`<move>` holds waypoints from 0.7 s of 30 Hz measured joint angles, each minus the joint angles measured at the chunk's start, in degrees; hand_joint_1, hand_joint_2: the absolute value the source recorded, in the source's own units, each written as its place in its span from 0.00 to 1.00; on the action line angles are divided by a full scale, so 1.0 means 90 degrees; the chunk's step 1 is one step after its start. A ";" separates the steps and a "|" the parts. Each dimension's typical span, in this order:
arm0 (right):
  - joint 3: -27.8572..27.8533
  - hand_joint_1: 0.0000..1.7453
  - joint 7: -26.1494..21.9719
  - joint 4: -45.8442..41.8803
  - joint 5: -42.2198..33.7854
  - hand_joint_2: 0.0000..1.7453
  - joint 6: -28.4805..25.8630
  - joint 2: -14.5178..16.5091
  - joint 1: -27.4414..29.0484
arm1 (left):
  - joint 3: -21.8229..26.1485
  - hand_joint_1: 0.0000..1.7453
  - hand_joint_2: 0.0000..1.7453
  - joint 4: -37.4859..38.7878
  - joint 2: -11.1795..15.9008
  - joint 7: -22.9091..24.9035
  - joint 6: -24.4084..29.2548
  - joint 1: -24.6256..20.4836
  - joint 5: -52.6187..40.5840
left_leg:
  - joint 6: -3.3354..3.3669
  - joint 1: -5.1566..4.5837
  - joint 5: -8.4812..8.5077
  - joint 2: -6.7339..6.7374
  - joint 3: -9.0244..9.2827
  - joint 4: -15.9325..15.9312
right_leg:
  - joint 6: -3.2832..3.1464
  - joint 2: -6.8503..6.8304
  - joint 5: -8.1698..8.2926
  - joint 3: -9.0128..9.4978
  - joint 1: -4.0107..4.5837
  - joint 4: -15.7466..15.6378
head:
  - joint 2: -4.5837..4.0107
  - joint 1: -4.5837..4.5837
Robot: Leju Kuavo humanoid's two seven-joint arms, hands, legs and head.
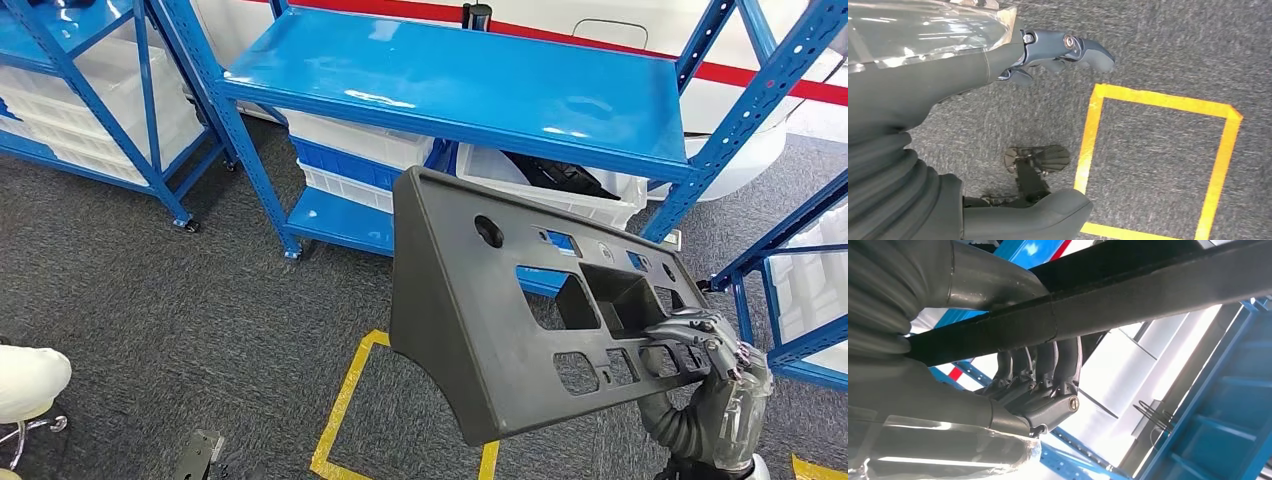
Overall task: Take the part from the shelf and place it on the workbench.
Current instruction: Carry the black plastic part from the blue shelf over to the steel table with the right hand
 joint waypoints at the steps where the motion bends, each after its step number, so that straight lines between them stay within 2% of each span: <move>1: 0.0004 1.00 -0.0001 0.0001 -0.0001 1.00 0.0001 0.0001 -0.0011 | 0.0001 0.00 1.00 0.0001 -0.0001 -0.0009 0.0007 0.0005 0.0002 | -0.0036 -0.0009 0.0053 -0.0003 -0.0037 0.0025 | -0.0040 0.0007 -0.0050 0.0165 0.0010 -0.0301 | 0.0000 -0.0004; 2: 0.0007 1.00 -0.0002 0.0002 -0.0001 1.00 0.0002 0.0001 -0.0018 | 0.0001 0.00 1.00 0.0002 -0.0002 -0.0014 0.0010 0.0012 0.0004 | -0.0069 -0.0013 0.0103 -0.0005 -0.0054 0.0034 | -0.0093 0.0014 -0.0101 0.0218 0.0034 -0.0440 | 0.0000 -0.0015; 4: 0.0012 1.00 -0.0003 0.0006 -0.0002 1.00 0.0003 0.0002 -0.0024 | -0.0001 0.00 1.00 0.0005 -0.0006 -0.0025 0.0013 0.0035 0.0006 | -0.0137 0.0013 0.0159 -0.0017 -0.0074 0.0039 | -0.0210 0.0009 -0.0043 0.0129 0.0026 -0.0437 | 0.0000 -0.0021; 5: 0.0013 1.00 -0.0003 0.0007 -0.0005 1.00 0.0004 0.0002 -0.0027 | -0.0001 0.00 1.00 0.0008 -0.0007 -0.0026 0.0015 0.0050 0.0007 | -0.0172 0.0032 0.0051 -0.0026 -0.0106 0.0099 | -0.0280 0.0002 0.0013 0.0084 0.0014 -0.0429 | 0.0000 -0.0030; 6: 0.0014 1.00 -0.0002 0.0009 -0.0011 1.00 0.0006 0.0003 -0.0030 | -0.0001 0.00 1.00 0.0010 -0.0007 -0.0030 0.0017 0.0064 0.0008 | -0.0210 0.0047 -0.0188 -0.0036 -0.0164 0.0278 | -0.0353 -0.0007 0.0081 0.0024 0.0000 -0.0431 | 0.0000 -0.0033; 7: 0.0015 1.00 -0.0002 0.0010 -0.0021 1.00 0.0009 0.0004 -0.0031 | 0.0001 0.00 1.00 0.0013 -0.0007 -0.0034 0.0019 0.0074 0.0010 | -0.0242 0.0060 -0.0526 -0.0043 -0.0243 0.0581 | -0.0409 -0.0014 0.0151 -0.0044 -0.0003 -0.0427 | 0.0000 -0.0040; 8: 0.0015 1.00 -0.0002 0.0011 -0.0032 1.00 0.0014 0.0005 -0.0031 | 0.0002 0.00 1.00 0.0015 -0.0007 -0.0036 0.0019 0.0082 0.0016 | -0.0270 0.0064 -0.0882 -0.0044 -0.0331 0.0990 | -0.0446 -0.0017 0.0220 -0.0109 0.0013 -0.0423 | 0.0000 -0.0043; 9: 0.0016 1.00 -0.0002 0.0012 -0.0043 1.00 0.0022 0.0005 -0.0030 | 0.0002 0.00 1.00 0.0016 -0.0007 -0.0040 0.0019 0.0086 0.0023 | -0.0292 0.0069 -0.1151 -0.0045 -0.0406 0.1418 | -0.0465 -0.0019 0.0286 -0.0179 0.0028 -0.0416 | 0.0000 -0.0042; 10: 0.0017 1.00 -0.0003 0.0013 -0.0052 1.00 0.0033 0.0006 -0.0029 | 0.0002 0.00 1.00 0.0016 -0.0009 -0.0043 0.0019 0.0092 0.0032 | -0.0300 0.0072 -0.1270 -0.0045 -0.0429 0.1739 | -0.0467 -0.0020 0.0347 -0.0249 0.0041 -0.0406 | 0.0000 -0.0042; 11: 0.0018 1.00 -0.0004 0.0015 -0.0061 1.00 0.0044 0.0006 -0.0029 | 0.0002 0.00 1.00 0.0016 -0.0010 -0.0047 0.0019 0.0102 0.0039 | -0.0296 0.0074 -0.1254 -0.0045 -0.0368 0.1881 | -0.0461 -0.0020 0.0401 -0.0322 0.0052 -0.0390 | 0.0000 -0.0041; 12: 0.0019 1.00 -0.0005 0.0016 -0.0068 1.00 0.0052 0.0006 -0.0028 | 0.0002 0.00 1.00 0.0016 -0.0011 -0.0050 0.0021 0.0116 0.0043 | -0.0276 0.0074 -0.1133 -0.0045 -0.0185 0.1775 | -0.0451 -0.0018 0.0449 -0.0404 0.0062 -0.0370 | 0.0000 -0.0043; 13: 0.0020 1.00 -0.0006 0.0017 -0.0073 1.00 0.0055 0.0006 -0.0027 | 0.0003 0.00 1.00 0.0015 -0.0012 -0.0054 0.0023 0.0130 0.0046 | -0.0241 0.0070 -0.0981 -0.0049 0.0091 0.1469 | -0.0440 -0.0015 0.0490 -0.0470 0.0071 -0.0353 | 0.0000 -0.0044; 15: 0.0021 1.00 -0.0010 0.0016 -0.0078 1.00 0.0056 0.0006 -0.0027 | 0.0009 0.00 1.00 0.0001 -0.0002 -0.0057 0.0027 0.0156 0.0047 | -0.0127 0.0045 -0.0839 -0.0070 0.0776 0.0531 | -0.0402 -0.0013 0.0559 -0.0551 0.0090 -0.0330 | 0.0000 -0.0042; 16: 0.0021 1.00 -0.0012 0.0016 -0.0079 1.00 0.0056 0.0005 -0.0027 | 0.0011 0.00 1.00 -0.0012 0.0006 -0.0061 0.0027 0.0165 0.0047 | -0.0081 0.0023 -0.0848 -0.0079 0.1006 0.0176 | -0.0367 -0.0019 0.0596 -0.0574 0.0091 -0.0326 | 0.0000 -0.0040; 17: 0.0022 1.00 -0.0015 0.0015 -0.0079 1.00 0.0056 0.0005 -0.0027 | 0.0014 0.00 1.00 -0.0024 0.0014 -0.0065 0.0027 0.0177 0.0047 | -0.0037 -0.0006 -0.0873 -0.0084 0.1136 -0.0050 | -0.0322 -0.0025 0.0633 -0.0594 0.0082 -0.0326 | 0.0000 -0.0040; 19: 0.0026 1.00 -0.0021 0.0015 -0.0080 1.00 0.0053 0.0002 -0.0012 | 0.0019 0.00 1.00 -0.0037 0.0022 -0.0072 0.0027 0.0211 0.0047 | 0.0032 -0.0036 -0.0811 -0.0069 0.1126 -0.0181 | -0.0230 -0.0038 0.0701 -0.0637 0.0068 -0.0323 | 0.0000 -0.0042; 20: 0.0028 1.00 -0.0024 0.0014 -0.0082 1.00 0.0049 -0.0002 0.0001 | 0.0021 0.00 1.00 -0.0041 0.0022 -0.0072 0.0027 0.0228 0.0047 | 0.0072 -0.0035 -0.0739 -0.0053 0.1091 -0.0227 | -0.0208 -0.0033 0.0668 -0.0685 0.0068 -0.0280 | 0.0000 -0.0041; 21: 0.0028 1.00 -0.0027 0.0013 -0.0085 1.00 0.0041 -0.0009 0.0012 | 0.0022 0.00 1.00 -0.0049 0.0021 -0.0072 0.0027 0.0240 0.0046 | 0.0114 -0.0023 -0.0657 -0.0035 0.1040 -0.0272 | -0.0215 -0.0025 0.0546 -0.0763 0.0074 -0.0153 | 0.0000 -0.0032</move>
